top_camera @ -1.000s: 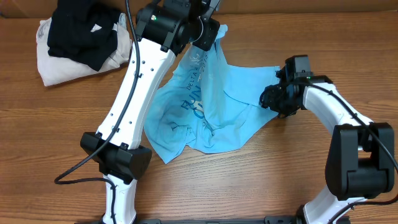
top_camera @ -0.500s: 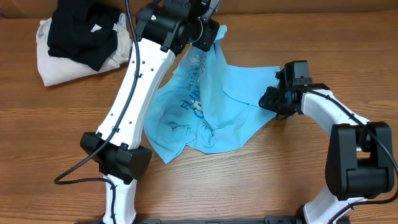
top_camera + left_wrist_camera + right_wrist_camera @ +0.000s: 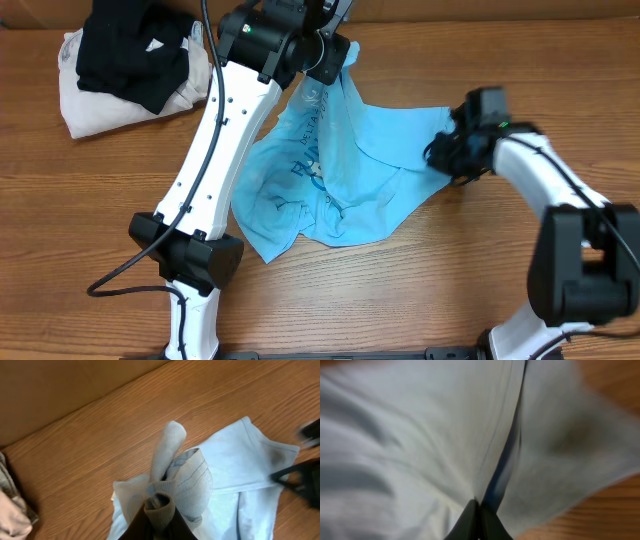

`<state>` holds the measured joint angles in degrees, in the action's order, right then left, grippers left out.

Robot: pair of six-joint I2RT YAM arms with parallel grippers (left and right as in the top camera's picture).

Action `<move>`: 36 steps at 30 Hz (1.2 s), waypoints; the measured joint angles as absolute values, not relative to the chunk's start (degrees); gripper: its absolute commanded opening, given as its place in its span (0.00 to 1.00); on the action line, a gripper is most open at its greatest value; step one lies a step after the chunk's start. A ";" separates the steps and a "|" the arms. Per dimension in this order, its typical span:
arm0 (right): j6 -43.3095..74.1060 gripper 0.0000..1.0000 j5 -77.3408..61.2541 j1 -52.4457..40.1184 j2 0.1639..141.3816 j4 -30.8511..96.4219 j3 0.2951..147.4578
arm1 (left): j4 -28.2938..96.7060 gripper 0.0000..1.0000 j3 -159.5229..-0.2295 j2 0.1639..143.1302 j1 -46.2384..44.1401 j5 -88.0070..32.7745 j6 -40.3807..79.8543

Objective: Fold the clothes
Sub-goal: 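Lift the T-shirt with both grippers and stretch it apart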

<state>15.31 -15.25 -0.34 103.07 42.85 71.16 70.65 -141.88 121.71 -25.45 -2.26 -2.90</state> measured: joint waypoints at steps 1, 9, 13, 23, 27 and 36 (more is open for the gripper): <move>15.18 0.04 -15.25 0.75 101.67 45.43 73.97 | 70.72 0.10 -141.88 121.58 -25.45 -1.83 -2.92; 11.25 0.04 -15.75 11.35 88.62 65.36 101.06 | 70.72 0.04 -141.88 118.10 -25.34 1.98 -2.92; 9.47 0.04 -15.70 16.05 84.60 72.20 109.38 | 70.74 0.04 -141.91 115.39 -24.80 3.31 -2.92; 7.49 0.04 -15.70 22.41 81.17 77.10 112.07 | 73.41 0.04 -141.93 113.14 -23.86 5.04 -2.90; 6.94 0.04 -15.70 22.55 81.17 76.73 112.44 | 73.69 0.04 -142.67 113.12 -23.18 8.51 -2.90; 6.37 0.04 -16.19 26.89 81.60 83.57 131.31 | 73.41 0.04 -149.40 104.38 -15.11 12.27 -2.55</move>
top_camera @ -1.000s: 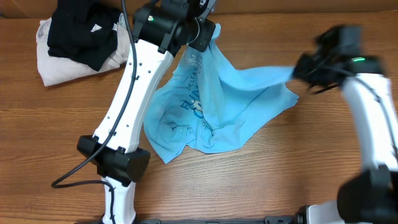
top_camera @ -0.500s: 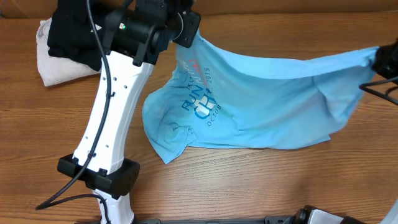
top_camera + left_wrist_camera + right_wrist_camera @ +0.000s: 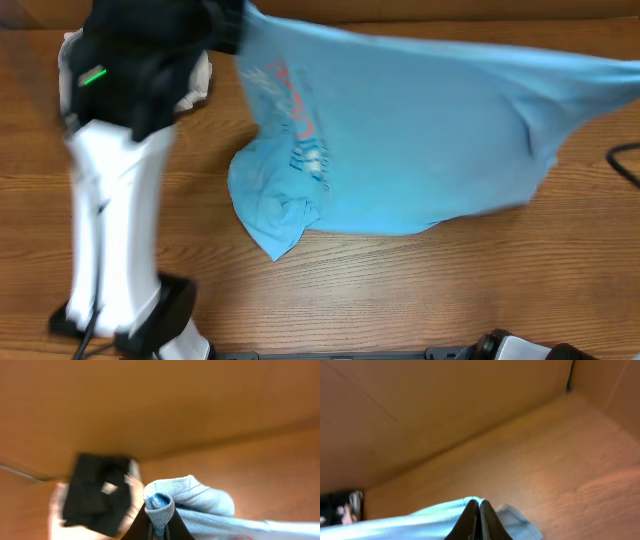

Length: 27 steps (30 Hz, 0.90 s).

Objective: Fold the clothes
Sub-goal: 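Lift the T-shirt with both grippers and stretch it apart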

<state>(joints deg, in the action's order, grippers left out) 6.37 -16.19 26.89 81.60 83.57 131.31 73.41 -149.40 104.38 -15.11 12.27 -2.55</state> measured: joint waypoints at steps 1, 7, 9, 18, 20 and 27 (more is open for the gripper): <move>6.35 0.04 -16.34 27.46 81.56 84.84 134.74 | 72.99 0.04 -150.61 101.95 -13.91 12.29 -2.39; 6.33 0.04 -16.71 28.86 80.60 91.59 153.36 | 69.58 0.04 -155.39 86.80 -12.23 12.80 -1.83; 6.28 0.04 -16.73 28.88 80.14 93.56 158.26 | 68.66 0.04 -156.22 82.00 -12.23 13.10 -1.80; 6.15 0.04 -15.59 28.88 78.65 96.60 167.09 | 67.75 0.04 -157.34 75.94 -12.23 16.19 -2.55; 6.17 0.04 -15.57 28.88 79.37 96.64 166.34 | 67.72 0.04 -156.90 78.19 -12.23 16.82 -3.09; 5.50 0.04 -16.75 28.88 87.26 95.96 162.12 | 65.91 0.04 -155.96 91.81 -12.23 17.52 -4.01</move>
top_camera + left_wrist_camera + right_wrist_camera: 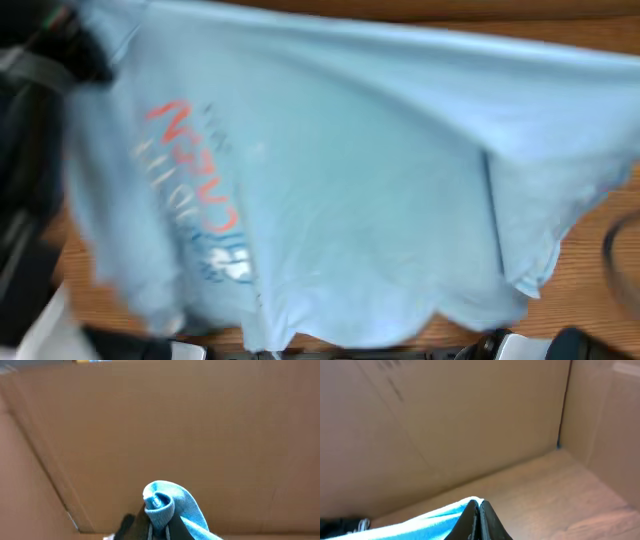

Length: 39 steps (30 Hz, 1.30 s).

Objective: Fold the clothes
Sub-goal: 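Lift the T-shirt with both grippers and stretch it apart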

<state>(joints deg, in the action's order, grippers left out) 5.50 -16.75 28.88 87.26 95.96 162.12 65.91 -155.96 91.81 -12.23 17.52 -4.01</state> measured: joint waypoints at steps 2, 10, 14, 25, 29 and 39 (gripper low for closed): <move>5.19 0.04 -18.09 28.88 91.48 94.02 161.03 | 63.70 0.04 -155.72 96.27 -12.23 17.61 -4.71; 6.42 0.04 -24.60 27.16 109.91 75.16 158.26 | 44.25 0.04 -154.91 111.35 -10.70 16.47 -6.42; 8.67 0.04 -26.85 26.09 113.08 65.98 157.67 | 36.99 0.04 -154.23 113.60 -10.44 15.88 -6.61; 10.00 0.04 -27.66 26.13 110.28 69.89 157.77 | 51.83 0.04 -156.09 109.08 -9.72 12.75 -7.66; 7.51 0.04 -27.57 25.82 111.72 76.34 153.40 | 65.17 0.04 -155.57 109.73 -9.61 10.48 -6.11; 1.13 0.04 -26.41 25.41 117.08 84.36 130.78 | 91.85 0.04 -153.40 124.22 -9.58 2.61 -0.93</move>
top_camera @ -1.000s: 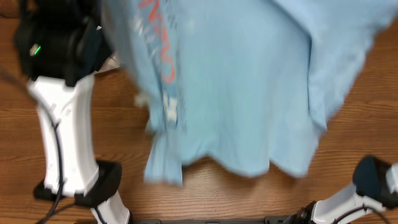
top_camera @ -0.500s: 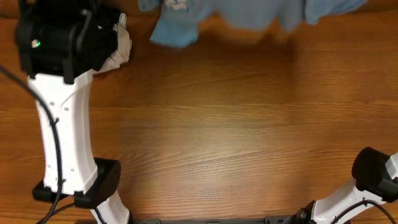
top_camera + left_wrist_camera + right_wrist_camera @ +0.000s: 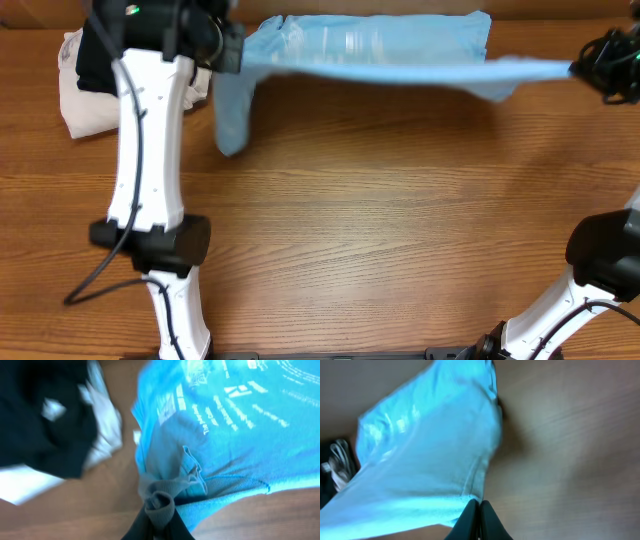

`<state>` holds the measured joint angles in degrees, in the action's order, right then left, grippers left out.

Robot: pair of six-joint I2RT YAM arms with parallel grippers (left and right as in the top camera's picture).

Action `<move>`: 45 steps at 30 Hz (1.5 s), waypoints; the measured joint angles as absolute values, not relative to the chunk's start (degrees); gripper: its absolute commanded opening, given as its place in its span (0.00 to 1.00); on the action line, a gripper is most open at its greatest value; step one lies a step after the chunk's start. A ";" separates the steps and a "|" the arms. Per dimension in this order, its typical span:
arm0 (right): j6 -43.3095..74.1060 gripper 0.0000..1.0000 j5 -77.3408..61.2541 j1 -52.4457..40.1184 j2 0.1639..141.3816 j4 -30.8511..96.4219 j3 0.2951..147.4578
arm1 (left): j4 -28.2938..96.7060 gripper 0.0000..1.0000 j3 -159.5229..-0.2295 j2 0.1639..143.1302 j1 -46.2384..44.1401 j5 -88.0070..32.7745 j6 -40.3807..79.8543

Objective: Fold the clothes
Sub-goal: 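Lift the T-shirt with both grippers and stretch it apart, then lay the stretched T-shirt flat on the table with both grippers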

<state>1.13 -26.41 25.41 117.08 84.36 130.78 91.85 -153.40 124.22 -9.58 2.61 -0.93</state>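
A light blue T-shirt [image 3: 380, 45] with printed lettering hangs stretched left to right over the far part of the table. My left gripper [image 3: 228, 45] is shut on its left end, where a bunched fold [image 3: 160, 505] sits between the fingers. My right gripper [image 3: 590, 68] is shut on the thin right edge [image 3: 479, 501]. One sleeve [image 3: 232, 120] droops down at the left. The shirt's far edge lies near the back of the table.
A pile of black and cream clothes [image 3: 85, 75] lies at the far left corner, just behind my left arm [image 3: 150, 150]; it also shows in the left wrist view [image 3: 45, 430]. Brown cardboard walls bound the back. Wood tabletop [image 3: 400, 230] spreads below the shirt.
The shirt, which was held high and filled the overhead view, is now lower and farther back, stretched near the table's rear. Both wrist cameras now look down at the table instead of the walls.
The shirt first lay crumpled mid-table with both grippers shut on its ends. Then it was raised and spread between the arms, then held high, close to the overhead camera. Now it hangs taut low over the back of the table.
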 measured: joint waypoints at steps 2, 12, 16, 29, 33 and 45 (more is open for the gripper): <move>0.14 0.04 -26.28 25.43 117.10 86.39 129.19 | 95.88 0.04 -152.99 126.17 -9.50 1.48 -0.10; -2.26 0.04 -22.72 27.22 110.76 93.25 126.43 | 96.51 0.04 -144.00 120.38 -10.85 -7.27 2.70; -2.28 0.04 -21.39 28.38 101.95 92.95 120.88 | 96.53 0.04 -133.60 113.56 -13.02 -6.20 4.86; 4.97 0.04 -16.43 32.99 68.55 83.57 76.60 | 84.77 0.04 -92.49 88.88 -15.81 -2.24 13.39; 7.29 0.04 -12.62 33.01 63.68 83.74 72.10 | 82.41 0.04 -83.90 84.36 -17.23 -2.07 14.66; 10.48 0.04 -10.15 33.01 67.81 77.36 65.06 | 65.28 0.04 -77.91 84.33 -18.02 1.08 15.14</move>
<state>10.48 -10.15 33.01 67.81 77.36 65.06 65.28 -77.91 84.33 -18.02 1.08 15.14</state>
